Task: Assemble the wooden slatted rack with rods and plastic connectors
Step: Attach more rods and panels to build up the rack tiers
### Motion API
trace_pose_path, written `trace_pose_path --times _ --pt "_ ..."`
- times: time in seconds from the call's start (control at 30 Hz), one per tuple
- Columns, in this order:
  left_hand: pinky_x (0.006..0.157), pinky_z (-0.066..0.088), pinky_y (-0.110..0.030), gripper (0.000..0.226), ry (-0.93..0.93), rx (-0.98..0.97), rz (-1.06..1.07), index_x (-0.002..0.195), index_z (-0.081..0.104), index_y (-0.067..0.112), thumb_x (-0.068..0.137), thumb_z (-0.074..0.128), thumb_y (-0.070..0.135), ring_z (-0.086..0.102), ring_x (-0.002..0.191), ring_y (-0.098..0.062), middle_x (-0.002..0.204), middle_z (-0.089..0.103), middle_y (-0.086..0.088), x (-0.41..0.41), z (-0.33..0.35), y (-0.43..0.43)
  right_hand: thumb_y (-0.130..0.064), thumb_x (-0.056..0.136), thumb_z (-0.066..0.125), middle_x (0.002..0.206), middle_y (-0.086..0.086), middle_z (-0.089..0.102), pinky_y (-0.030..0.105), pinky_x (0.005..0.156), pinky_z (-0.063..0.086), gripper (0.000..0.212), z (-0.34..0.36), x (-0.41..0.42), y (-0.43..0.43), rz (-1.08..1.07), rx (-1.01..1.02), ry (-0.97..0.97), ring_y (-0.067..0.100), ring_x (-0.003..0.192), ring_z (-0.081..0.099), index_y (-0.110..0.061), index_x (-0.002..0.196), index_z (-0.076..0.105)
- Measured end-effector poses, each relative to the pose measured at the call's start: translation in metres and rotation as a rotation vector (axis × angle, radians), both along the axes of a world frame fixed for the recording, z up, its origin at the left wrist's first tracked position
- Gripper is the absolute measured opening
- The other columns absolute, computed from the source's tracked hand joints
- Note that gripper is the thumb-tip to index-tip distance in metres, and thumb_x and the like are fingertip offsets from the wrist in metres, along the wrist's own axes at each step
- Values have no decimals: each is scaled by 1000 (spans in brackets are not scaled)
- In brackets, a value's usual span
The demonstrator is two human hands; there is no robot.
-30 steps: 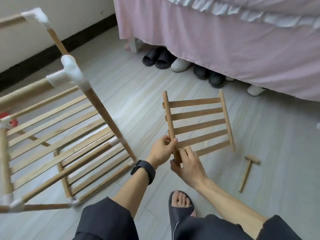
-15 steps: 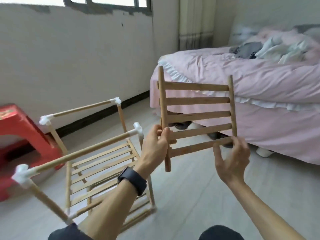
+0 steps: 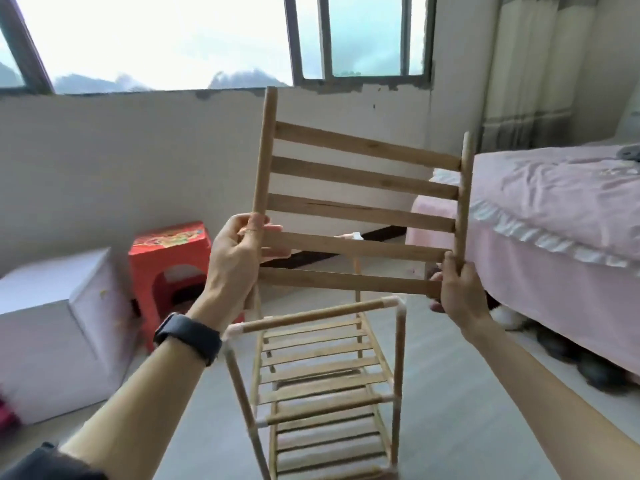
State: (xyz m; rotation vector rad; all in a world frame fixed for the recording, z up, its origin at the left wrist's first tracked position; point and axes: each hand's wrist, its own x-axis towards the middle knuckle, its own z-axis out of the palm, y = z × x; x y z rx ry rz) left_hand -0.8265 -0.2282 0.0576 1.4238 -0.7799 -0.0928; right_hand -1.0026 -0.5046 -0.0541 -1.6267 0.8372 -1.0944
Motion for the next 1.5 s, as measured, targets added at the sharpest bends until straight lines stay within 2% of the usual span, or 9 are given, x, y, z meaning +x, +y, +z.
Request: trace_pose_path --times 0.17,0.37,0.47,0.63,0.83,1.03,1.17,1.33,1.5 --pt "70 59 -36 39 7 132 105 130 55 26 103 40 50 73 88 -24 107 72 -7 50 -20 26 -56 104 35 84 8 62 41 70 54 53 13 38 23 -12 -69 -62 22 74 61 -8 112 53" --pt "100 50 -54 45 159 286 132 131 48 22 102 39 56 61 116 -28 124 64 -6 75 -74 26 -45 105 44 86 5 65 22 63 44 40 25 53 32 29 -159 -36 12 76 60 -7 106 58" --pt "92 54 -45 46 262 228 191 122 51 19 100 43 58 64 110 -27 117 64 -7 84 -91 19 -43 106 44 86 6 62 12 57 41 36 27 65 36 49 -167 -21 10 74 57 -9 105 57" --pt "64 50 -25 39 150 282 275 115 62 18 106 39 48 58 79 -12 98 64 -8 82 -97 12 -47 105 42 89 3 59 24 65 41 40 24 77 24 84 -98 -2 11 79 55 -10 111 55" --pt "86 59 -41 24 221 418 88 121 58 20 109 41 31 66 101 -27 113 65 -10 97 -123 23 -48 105 43 104 9 62 27 69 40 39 13 84 5 111 -12 66 14 88 55 -13 113 55" --pt "61 54 -26 27 538 108 26 126 64 18 107 47 26 60 88 -18 114 63 -6 100 -125 14 -38 106 48 105 8 63 38 90 44 29 15 89 -5 148 85 113 24 102 57 -13 101 63" --pt "64 45 -26 33 707 -21 0 132 63 22 107 45 35 57 88 -13 115 58 -2 104 -126 10 -24 105 51 100 12 61 32 73 44 20 24 92 -4 246 84 121 28 99 56 -12 97 65" --pt "46 49 -24 34 913 -69 18 129 61 24 105 47 44 48 56 -9 81 56 0 111 -138 14 -45 107 41 105 7 65 40 85 46 29 23 104 2 314 25 261 26 99 63 -24 113 59" --pt "53 48 -22 35 865 -127 0 135 59 20 108 43 35 52 64 -6 85 53 2 111 -143 13 -47 107 41 91 6 51 38 77 52 34 20 103 1 294 103 296 23 81 58 -20 125 53"
